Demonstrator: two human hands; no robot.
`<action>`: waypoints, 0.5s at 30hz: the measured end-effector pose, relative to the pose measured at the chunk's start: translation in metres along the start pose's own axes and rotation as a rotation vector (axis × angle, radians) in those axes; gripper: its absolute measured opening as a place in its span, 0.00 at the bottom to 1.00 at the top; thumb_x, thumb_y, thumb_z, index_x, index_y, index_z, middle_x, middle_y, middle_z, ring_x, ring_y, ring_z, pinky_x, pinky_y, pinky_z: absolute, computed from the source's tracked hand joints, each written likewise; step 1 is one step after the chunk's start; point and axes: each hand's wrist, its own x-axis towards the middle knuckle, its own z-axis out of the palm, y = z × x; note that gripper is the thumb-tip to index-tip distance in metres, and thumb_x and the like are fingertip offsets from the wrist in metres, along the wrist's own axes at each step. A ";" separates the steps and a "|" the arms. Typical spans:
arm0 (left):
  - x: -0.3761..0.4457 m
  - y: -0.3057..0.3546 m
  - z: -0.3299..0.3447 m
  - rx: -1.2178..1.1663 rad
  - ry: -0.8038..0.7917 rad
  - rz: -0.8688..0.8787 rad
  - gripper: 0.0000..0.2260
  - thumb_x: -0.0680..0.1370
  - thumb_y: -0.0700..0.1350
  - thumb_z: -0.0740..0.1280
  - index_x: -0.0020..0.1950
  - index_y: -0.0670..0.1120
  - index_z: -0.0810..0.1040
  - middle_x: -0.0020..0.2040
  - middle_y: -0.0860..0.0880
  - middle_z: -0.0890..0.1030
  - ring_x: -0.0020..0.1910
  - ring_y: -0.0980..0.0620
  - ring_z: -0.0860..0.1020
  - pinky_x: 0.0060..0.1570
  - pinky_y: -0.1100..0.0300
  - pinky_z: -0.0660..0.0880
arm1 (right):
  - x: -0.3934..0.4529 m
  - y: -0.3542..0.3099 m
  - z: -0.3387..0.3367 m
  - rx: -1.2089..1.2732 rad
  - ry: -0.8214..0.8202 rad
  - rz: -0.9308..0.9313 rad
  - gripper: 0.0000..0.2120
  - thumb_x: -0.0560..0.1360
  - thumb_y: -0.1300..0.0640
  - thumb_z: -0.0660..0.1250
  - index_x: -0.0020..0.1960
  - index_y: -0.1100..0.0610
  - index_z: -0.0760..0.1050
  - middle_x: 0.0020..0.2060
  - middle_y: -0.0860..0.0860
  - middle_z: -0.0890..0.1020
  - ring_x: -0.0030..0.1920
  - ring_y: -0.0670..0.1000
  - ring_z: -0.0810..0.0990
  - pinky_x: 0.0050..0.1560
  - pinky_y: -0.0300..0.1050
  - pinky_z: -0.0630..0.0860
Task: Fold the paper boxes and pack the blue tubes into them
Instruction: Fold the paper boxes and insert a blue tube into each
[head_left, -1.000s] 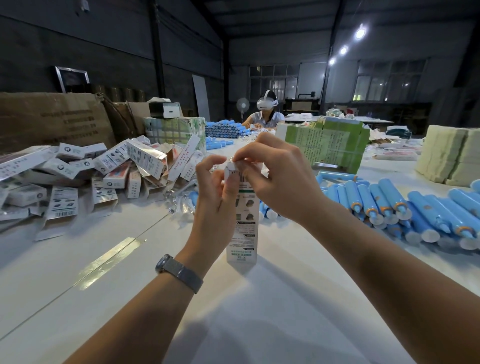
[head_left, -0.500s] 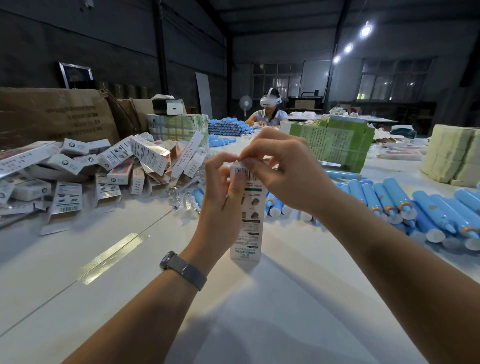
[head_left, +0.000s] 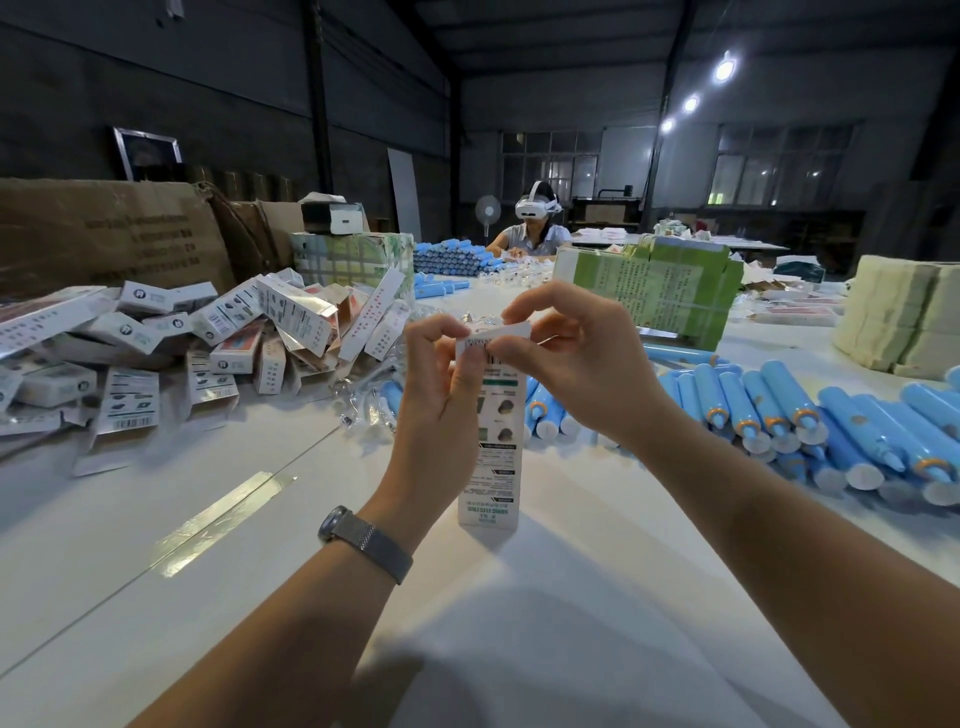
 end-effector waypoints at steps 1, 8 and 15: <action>0.000 0.000 0.001 -0.005 0.008 -0.008 0.06 0.85 0.45 0.57 0.54 0.58 0.65 0.45 0.39 0.76 0.38 0.44 0.78 0.37 0.56 0.77 | -0.001 0.001 0.002 -0.001 0.029 -0.018 0.08 0.71 0.57 0.76 0.46 0.54 0.78 0.41 0.48 0.82 0.38 0.53 0.83 0.39 0.54 0.81; 0.000 0.004 0.001 0.025 0.026 -0.012 0.06 0.85 0.44 0.57 0.55 0.55 0.64 0.46 0.32 0.73 0.41 0.31 0.76 0.39 0.38 0.75 | -0.003 0.005 0.004 -0.009 0.082 -0.093 0.09 0.70 0.57 0.77 0.46 0.60 0.81 0.42 0.50 0.82 0.37 0.51 0.82 0.39 0.48 0.81; -0.003 0.004 0.000 0.034 -0.019 -0.010 0.05 0.84 0.48 0.56 0.59 0.55 0.66 0.47 0.43 0.77 0.41 0.51 0.81 0.39 0.59 0.79 | -0.002 0.004 -0.001 -0.023 0.059 -0.119 0.09 0.70 0.57 0.77 0.46 0.62 0.83 0.44 0.53 0.82 0.42 0.52 0.82 0.41 0.49 0.81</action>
